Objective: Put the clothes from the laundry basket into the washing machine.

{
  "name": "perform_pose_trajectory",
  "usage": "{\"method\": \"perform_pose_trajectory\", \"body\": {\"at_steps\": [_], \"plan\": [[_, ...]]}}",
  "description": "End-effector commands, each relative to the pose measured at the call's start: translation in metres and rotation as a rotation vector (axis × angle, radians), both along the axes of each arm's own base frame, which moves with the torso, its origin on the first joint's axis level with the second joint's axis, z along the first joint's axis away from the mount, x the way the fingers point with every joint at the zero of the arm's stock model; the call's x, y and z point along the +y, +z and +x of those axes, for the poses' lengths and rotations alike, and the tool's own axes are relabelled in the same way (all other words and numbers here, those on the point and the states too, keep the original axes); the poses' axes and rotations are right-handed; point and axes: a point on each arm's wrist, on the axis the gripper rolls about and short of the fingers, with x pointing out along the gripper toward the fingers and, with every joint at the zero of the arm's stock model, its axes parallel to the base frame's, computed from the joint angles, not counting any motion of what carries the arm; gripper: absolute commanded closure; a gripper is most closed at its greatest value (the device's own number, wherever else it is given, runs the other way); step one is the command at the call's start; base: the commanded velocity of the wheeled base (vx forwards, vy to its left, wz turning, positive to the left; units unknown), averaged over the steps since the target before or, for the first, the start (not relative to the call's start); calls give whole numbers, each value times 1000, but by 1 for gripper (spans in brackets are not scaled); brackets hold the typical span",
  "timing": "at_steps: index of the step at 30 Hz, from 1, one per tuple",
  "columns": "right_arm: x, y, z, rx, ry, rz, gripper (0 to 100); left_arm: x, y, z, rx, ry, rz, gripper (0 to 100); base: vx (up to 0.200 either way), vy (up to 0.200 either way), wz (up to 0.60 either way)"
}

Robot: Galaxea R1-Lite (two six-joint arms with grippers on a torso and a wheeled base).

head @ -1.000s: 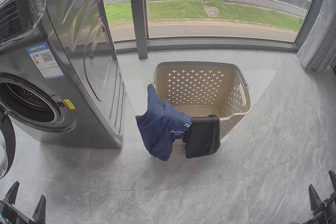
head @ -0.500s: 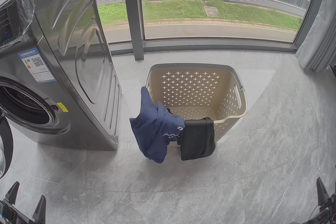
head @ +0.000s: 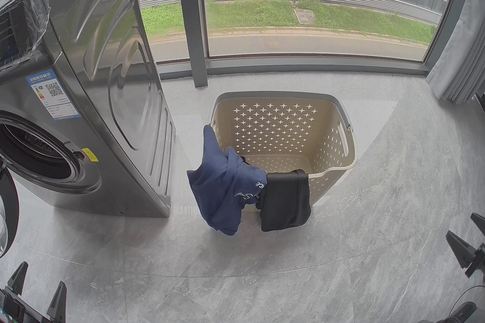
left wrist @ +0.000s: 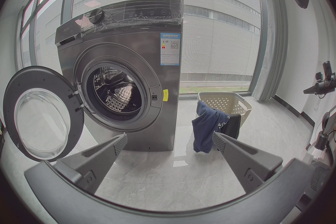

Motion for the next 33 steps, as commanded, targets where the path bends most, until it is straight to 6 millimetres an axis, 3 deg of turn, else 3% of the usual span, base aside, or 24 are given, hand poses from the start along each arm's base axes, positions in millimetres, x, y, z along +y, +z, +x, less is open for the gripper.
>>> {"method": "perform_pose_trajectory", "body": {"at_steps": [1, 18, 25, 33], "plan": [[34, -18, 90, 374, 224, 30, 0, 0, -4, 0, 5, 1, -2, 0, 0, 0, 0], [93, -59, 158, 461, 242, 49, 0, 0, -4, 0, 5, 1, 0, 0, 0, 0, 0], [116, -62, 175, 460, 243, 73, 0, 0, -4, 0, 5, 1, 0, 0, 171, 0, 0], [131, -68, 201, 461, 240, 71, 0, 0, -4, 0, 5, 1, -2, 0, 0, 0, 0]]}}
